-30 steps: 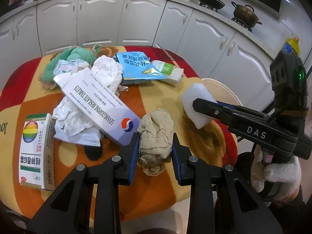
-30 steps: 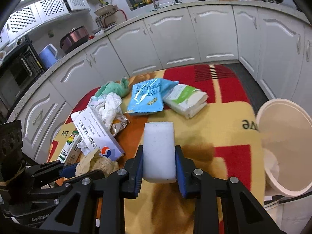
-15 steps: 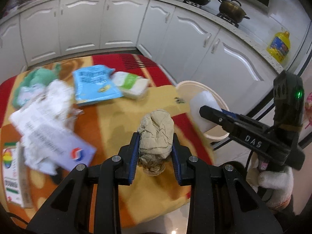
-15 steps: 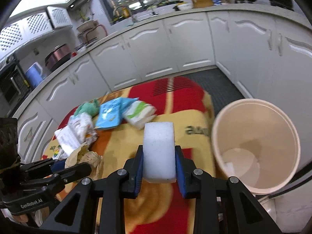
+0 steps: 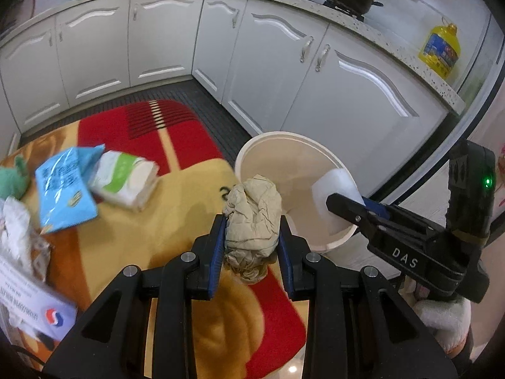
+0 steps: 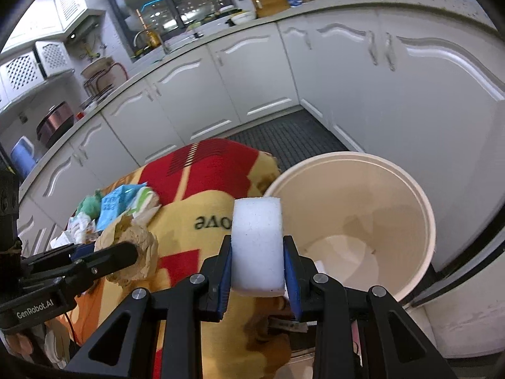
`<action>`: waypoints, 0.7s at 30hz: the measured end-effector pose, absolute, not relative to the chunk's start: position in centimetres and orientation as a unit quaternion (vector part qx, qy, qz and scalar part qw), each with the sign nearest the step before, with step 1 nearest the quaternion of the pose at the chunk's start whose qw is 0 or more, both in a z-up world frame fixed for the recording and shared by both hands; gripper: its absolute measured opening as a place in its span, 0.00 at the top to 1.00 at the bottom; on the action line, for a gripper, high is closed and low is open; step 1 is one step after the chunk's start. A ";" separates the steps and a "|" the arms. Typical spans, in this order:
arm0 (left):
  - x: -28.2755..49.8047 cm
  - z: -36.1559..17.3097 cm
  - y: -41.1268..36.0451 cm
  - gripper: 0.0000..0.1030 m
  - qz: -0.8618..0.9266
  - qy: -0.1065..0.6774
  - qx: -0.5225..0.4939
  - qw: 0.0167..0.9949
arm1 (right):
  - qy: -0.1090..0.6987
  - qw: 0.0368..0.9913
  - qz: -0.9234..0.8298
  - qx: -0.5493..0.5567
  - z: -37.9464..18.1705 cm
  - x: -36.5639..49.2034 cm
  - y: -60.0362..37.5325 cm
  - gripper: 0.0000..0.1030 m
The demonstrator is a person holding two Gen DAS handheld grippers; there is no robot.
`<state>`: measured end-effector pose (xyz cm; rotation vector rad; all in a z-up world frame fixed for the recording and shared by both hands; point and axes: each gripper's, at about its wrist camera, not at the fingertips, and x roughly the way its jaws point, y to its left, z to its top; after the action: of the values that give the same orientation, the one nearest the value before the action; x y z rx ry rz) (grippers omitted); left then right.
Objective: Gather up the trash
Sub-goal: 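Carry the cloth and sponge over the cream bin with both tools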
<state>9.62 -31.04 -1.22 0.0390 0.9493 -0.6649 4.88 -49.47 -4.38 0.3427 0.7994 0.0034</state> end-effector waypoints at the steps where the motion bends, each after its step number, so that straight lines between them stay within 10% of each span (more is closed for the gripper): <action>1: 9.7 -1.2 -31.3 0.73 -0.315 0.448 0.020 0.837 | 0.387 0.907 0.000 0.167 -4.5 4.8 -49.6 0.73; 21: 13.8 -3.5 -36.8 0.71 -0.350 0.478 -0.006 0.805 | 0.395 0.902 -0.047 0.166 -6.4 5.6 -53.4 0.73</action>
<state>13.80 -36.77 -3.55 -0.0131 1.0241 -0.7496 5.62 -53.37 -6.41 0.3430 0.8173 -0.0979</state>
